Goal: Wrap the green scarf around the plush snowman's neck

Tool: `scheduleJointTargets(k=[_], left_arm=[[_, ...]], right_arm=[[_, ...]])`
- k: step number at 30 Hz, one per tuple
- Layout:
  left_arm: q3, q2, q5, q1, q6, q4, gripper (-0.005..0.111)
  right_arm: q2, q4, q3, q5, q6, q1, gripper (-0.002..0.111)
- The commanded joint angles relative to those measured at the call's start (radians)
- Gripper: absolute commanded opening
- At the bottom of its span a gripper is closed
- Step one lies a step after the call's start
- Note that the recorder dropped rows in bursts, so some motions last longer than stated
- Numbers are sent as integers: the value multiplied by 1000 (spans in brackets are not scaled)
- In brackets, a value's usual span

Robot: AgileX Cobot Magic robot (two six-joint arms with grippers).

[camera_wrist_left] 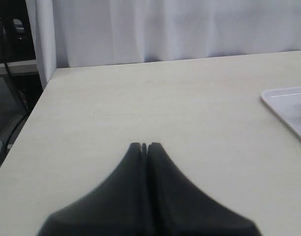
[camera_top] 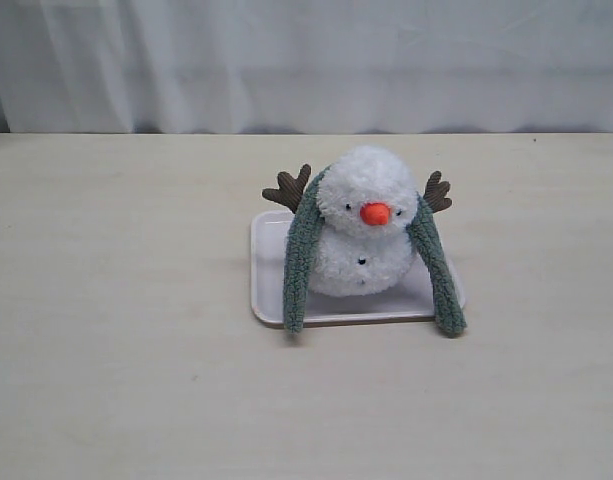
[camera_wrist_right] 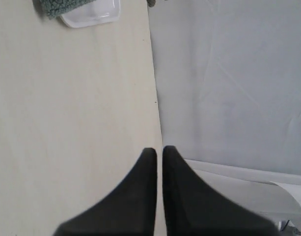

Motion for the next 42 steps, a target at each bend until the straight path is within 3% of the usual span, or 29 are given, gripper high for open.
scheduleJointTargets(k=[1, 6, 9, 31, 38, 42], left_arm=[[3, -4, -16, -7, 1, -3, 0], [3, -4, -16, -7, 1, -3, 0], [3, -4, -16, -7, 1, -3, 0], [3, -4, -16, -7, 1, -3, 0], [3, -4, -16, -7, 1, -3, 0], [3, -4, -16, -7, 1, -3, 0]], right_arm=[[-4, 12, 2, 3, 338, -2, 4], [-4, 16, 2, 3, 1031, -2, 4], [-4, 60, 2, -6, 1265, -2, 4], [-4, 60, 2, -13, 1305, -2, 4], [-4, 265, 2, -15, 1426, -2, 4], [-4, 268, 2, 15, 1426, -2, 4]])
